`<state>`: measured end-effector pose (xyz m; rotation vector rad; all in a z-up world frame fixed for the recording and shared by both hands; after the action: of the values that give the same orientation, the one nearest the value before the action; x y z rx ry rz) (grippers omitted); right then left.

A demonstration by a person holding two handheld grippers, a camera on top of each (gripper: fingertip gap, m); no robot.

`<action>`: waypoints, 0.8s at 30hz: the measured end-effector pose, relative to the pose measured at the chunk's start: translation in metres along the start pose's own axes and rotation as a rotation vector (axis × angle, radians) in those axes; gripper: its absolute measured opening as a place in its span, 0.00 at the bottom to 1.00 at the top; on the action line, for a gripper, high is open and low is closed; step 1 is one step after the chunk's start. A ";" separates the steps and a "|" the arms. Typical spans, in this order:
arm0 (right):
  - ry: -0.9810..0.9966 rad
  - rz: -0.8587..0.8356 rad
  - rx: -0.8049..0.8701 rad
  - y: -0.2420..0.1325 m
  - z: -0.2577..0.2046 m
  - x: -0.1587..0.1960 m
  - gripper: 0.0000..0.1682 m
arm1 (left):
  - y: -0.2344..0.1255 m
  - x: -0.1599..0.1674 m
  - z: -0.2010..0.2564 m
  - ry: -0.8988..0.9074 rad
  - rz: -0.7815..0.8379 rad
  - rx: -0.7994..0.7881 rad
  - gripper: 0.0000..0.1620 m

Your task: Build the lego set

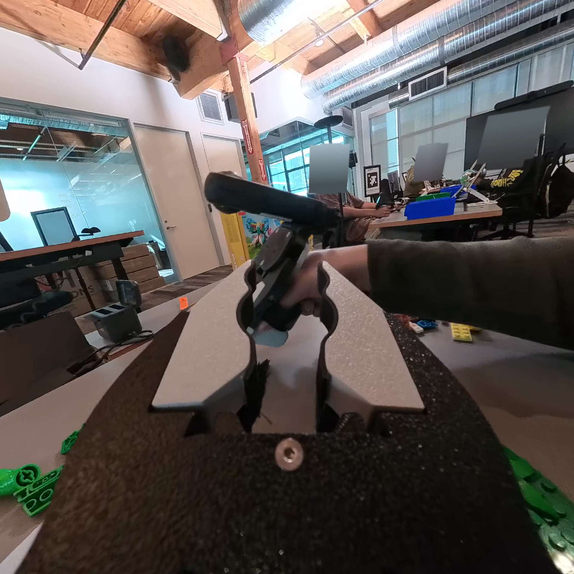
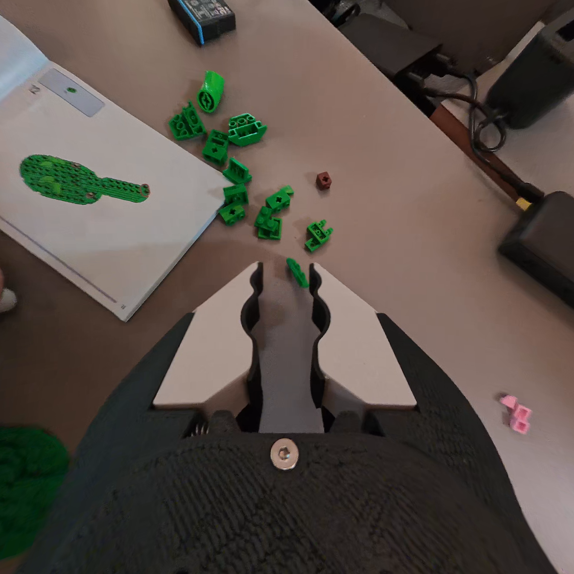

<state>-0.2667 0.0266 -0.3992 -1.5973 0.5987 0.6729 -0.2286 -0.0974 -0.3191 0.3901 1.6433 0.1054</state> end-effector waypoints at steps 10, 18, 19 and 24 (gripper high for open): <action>0.082 -0.128 0.174 -0.177 0.004 0.127 0.09 | 0.000 0.001 0.002 0.002 -0.005 0.009 0.23; 0.193 -0.164 0.192 -0.199 0.005 0.196 0.10 | 0.000 0.000 0.003 -0.003 -0.005 0.013 0.23; 0.203 -0.149 0.209 -0.199 0.008 0.197 0.10 | 0.000 0.000 0.003 -0.004 -0.004 0.014 0.23; 0.273 0.004 0.157 -0.196 0.014 0.191 0.09 | 0.000 0.000 0.004 0.000 -0.005 0.018 0.23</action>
<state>0.0042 0.0641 -0.4023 -1.5510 0.8348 0.4012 -0.2247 -0.0979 -0.3198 0.3997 1.6462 0.0875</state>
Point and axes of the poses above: each gripper's, where its closed fingertips meet, y out along the fingers, x out of its underside, z = x × y across the jaws, the point moved 3 cm from there along -y, back along the fingers, and after that the axes turned 11 degrees about -x, right-handed, at the moved point
